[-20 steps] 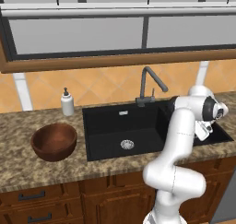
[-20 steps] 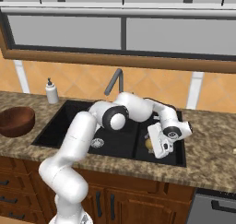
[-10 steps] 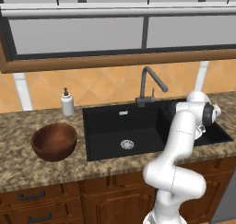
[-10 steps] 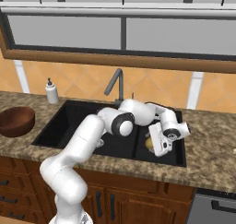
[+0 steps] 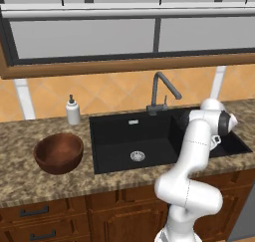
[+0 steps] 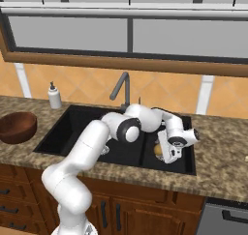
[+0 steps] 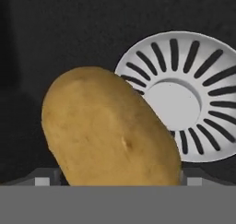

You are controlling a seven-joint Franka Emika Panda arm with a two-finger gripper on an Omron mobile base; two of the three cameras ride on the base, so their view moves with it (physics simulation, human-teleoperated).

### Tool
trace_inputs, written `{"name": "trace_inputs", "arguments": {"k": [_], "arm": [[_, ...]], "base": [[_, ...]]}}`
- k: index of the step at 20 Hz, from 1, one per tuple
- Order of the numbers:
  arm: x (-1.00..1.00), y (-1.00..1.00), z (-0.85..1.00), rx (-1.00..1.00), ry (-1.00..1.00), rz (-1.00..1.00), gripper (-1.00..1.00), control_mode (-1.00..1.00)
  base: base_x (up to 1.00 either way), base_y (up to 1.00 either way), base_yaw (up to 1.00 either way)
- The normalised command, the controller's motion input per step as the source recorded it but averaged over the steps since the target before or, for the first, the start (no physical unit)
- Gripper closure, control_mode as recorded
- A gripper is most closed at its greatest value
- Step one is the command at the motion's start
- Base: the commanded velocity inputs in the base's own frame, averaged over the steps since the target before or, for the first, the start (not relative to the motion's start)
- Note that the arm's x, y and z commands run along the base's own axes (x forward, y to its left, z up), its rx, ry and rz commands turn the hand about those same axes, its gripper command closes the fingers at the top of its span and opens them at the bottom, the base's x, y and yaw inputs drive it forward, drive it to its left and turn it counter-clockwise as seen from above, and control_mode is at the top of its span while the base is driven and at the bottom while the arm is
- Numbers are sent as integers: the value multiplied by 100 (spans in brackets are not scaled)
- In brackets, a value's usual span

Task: Pick the potato from the sink and place it in the bowl. Then pick the bowl and place it in the microwave. Then close the microwave door and press the start button.

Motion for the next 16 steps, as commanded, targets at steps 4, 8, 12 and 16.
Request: {"name": "trace_inputs", "arguments": {"k": [4, 8, 12, 16], "arm": [[17, -21, -50, 0, -4, 0, 100, -100], [0, -1, -11, -1, 0, 0, 100, -100], [-63, -17, 29, 3, -8, 4, 100, -100], [-100, -14, 90, 1, -16, 9, 100, -100]], "base": [[0, 0, 0], [0, 0, 0], [0, 0, 0], [0, 0, 0]]}}
